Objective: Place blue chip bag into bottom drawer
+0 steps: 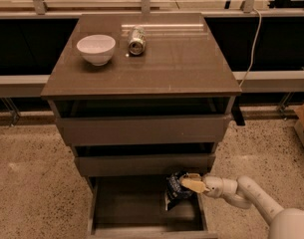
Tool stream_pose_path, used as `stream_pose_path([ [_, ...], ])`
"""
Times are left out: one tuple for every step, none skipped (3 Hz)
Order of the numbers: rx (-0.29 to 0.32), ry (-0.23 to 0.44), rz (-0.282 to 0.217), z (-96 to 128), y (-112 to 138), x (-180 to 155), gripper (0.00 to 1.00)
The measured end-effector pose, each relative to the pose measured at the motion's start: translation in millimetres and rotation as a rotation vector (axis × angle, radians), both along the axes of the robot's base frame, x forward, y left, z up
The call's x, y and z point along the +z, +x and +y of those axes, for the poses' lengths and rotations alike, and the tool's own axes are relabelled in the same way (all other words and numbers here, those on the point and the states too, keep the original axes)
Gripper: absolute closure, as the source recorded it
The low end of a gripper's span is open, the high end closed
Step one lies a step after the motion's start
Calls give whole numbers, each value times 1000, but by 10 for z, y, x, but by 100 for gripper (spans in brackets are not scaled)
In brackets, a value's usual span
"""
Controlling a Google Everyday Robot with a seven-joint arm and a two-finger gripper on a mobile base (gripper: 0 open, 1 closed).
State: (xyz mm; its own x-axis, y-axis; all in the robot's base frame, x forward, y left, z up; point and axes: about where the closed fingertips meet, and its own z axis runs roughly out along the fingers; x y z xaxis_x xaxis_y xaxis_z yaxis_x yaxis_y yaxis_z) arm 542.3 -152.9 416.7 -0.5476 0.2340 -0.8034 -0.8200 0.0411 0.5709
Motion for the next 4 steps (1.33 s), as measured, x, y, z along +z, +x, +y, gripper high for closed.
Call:
stream_pose_path([
  [-8, -50, -17, -86, 67, -297, 100],
  [-17, -92, -34, -139, 113, -465, 100],
  [-20, -124, -40, -166, 139, -583, 100],
  [20, -165, -34, -131, 120, -797, 84],
])
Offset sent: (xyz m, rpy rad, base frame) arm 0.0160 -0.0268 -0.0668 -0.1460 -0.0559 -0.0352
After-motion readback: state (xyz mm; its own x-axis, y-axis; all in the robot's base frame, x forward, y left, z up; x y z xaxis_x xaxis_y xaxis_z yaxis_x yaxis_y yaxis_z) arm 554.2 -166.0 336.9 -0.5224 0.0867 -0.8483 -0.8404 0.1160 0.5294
